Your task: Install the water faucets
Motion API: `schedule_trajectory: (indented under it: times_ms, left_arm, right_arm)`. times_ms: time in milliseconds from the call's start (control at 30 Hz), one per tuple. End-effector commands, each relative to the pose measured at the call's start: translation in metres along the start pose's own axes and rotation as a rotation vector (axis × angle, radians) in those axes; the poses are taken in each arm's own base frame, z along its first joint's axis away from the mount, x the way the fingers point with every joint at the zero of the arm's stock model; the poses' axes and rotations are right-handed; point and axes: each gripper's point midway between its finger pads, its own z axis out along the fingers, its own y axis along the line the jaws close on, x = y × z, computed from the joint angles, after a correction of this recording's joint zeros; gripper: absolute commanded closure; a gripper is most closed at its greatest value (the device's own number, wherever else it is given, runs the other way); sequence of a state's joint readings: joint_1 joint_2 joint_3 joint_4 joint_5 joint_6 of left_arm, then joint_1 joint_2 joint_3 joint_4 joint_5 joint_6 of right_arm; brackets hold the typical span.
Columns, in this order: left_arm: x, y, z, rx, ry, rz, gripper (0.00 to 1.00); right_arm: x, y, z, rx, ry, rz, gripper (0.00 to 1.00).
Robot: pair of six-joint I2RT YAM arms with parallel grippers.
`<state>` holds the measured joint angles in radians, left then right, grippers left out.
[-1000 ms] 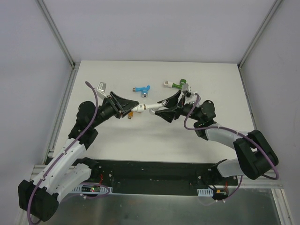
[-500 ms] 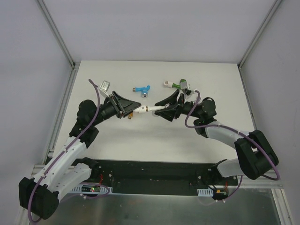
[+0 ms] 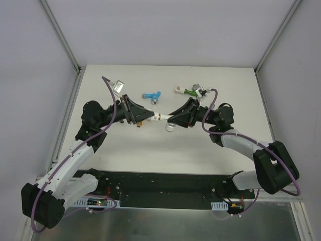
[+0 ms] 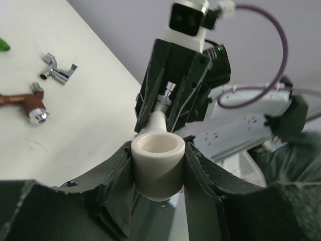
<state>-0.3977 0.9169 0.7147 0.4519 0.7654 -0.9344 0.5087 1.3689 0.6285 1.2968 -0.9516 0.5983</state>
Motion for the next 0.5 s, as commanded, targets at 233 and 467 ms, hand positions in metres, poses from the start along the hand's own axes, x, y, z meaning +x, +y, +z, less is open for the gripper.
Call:
schedule_trajectory:
  times_ms: [233, 467]
  left_arm:
    - [0.019, -0.032, -0.017, 0.267, 0.105, 0.78, 0.2]
    - [-0.005, -0.026, -0.019, 0.091, -0.052, 0.611, 0.08]
  right_arm:
    - [-0.046, 0.039, -0.001, -0.074, -0.156, -0.06, 1.0]
    - [-0.05, 0.021, 0.002, 0.015, -0.158, -0.095, 1.0]
